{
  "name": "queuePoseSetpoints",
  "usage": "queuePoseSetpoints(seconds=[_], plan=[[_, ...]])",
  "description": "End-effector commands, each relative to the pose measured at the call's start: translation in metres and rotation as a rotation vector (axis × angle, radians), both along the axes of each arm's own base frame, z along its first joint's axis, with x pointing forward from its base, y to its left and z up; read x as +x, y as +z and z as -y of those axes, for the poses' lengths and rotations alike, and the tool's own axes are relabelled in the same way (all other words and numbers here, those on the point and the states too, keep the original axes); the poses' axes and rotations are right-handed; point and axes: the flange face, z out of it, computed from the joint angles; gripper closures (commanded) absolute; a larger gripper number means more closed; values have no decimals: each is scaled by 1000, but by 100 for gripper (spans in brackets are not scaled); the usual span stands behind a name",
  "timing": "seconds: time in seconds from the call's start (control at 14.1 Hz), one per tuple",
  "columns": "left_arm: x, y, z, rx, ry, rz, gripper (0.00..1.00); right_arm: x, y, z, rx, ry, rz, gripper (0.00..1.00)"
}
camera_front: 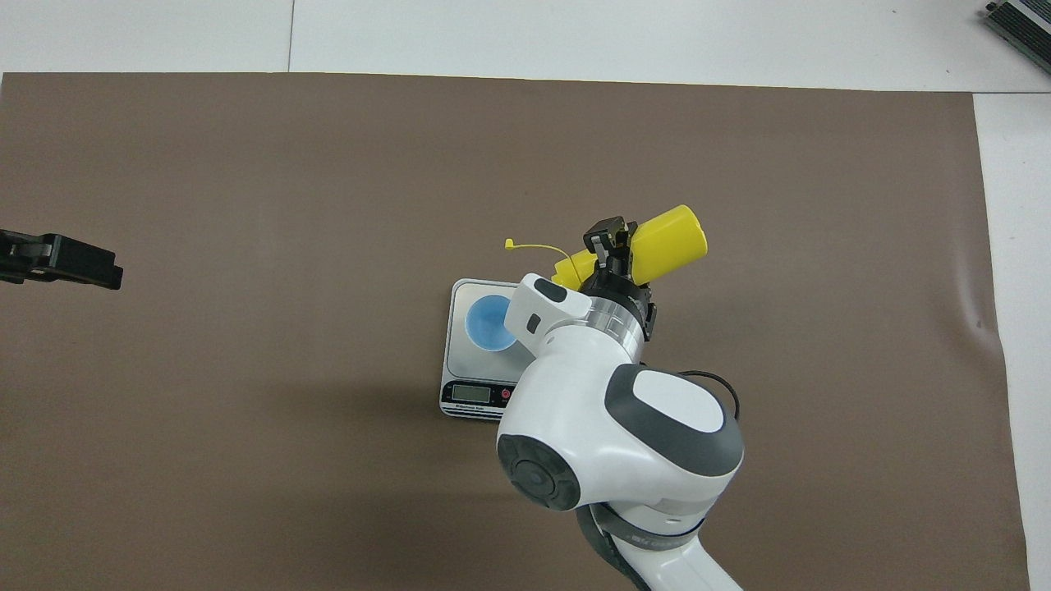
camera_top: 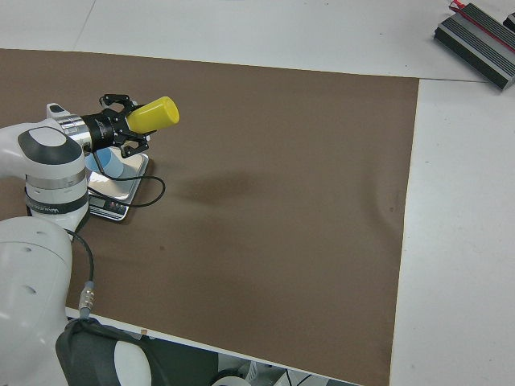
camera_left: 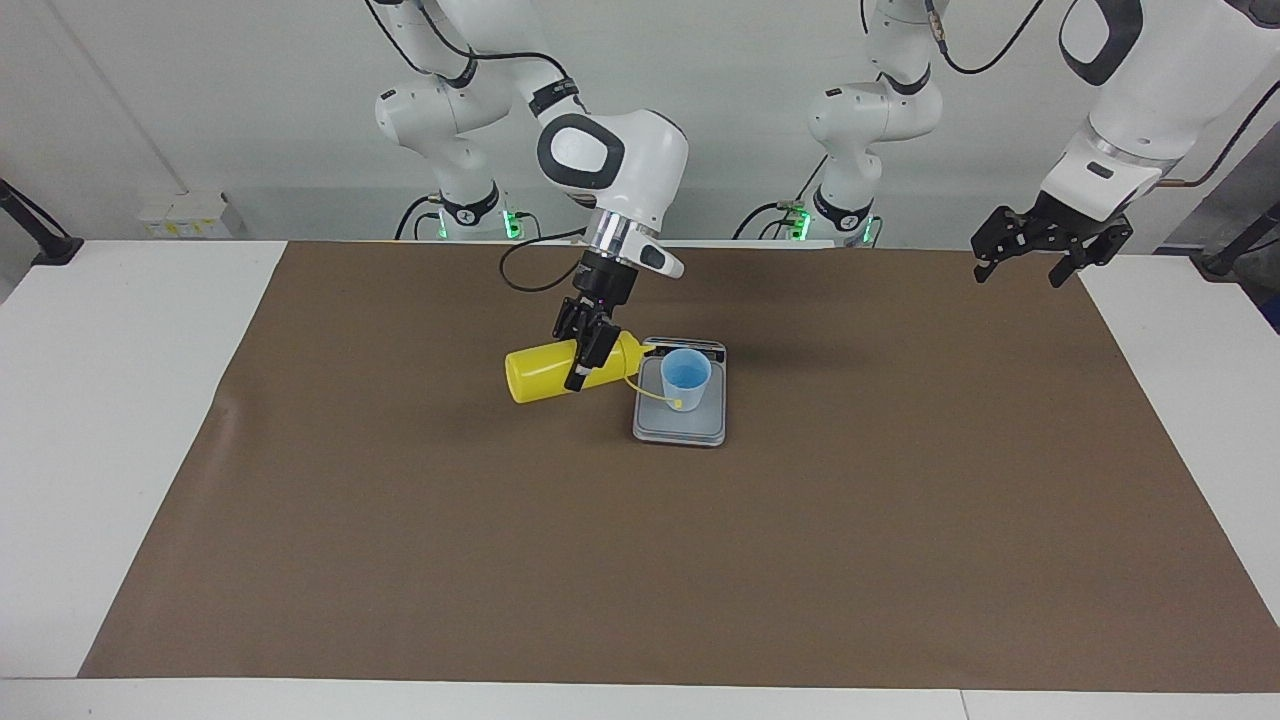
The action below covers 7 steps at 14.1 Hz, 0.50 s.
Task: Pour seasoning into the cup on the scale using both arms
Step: 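Turn the bottle upright and carry it back with the right gripper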
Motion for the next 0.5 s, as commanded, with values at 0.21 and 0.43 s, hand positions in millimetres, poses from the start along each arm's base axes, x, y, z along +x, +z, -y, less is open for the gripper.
queuePoseSetpoints(seconds=[0.21, 0.43], plan=[[-7, 2, -1, 18, 6, 7, 0, 22, 20, 53, 230, -212, -139, 100], [-8, 0, -4, 21, 10, 1, 0, 36, 20, 90, 403, -360, -225, 100]])
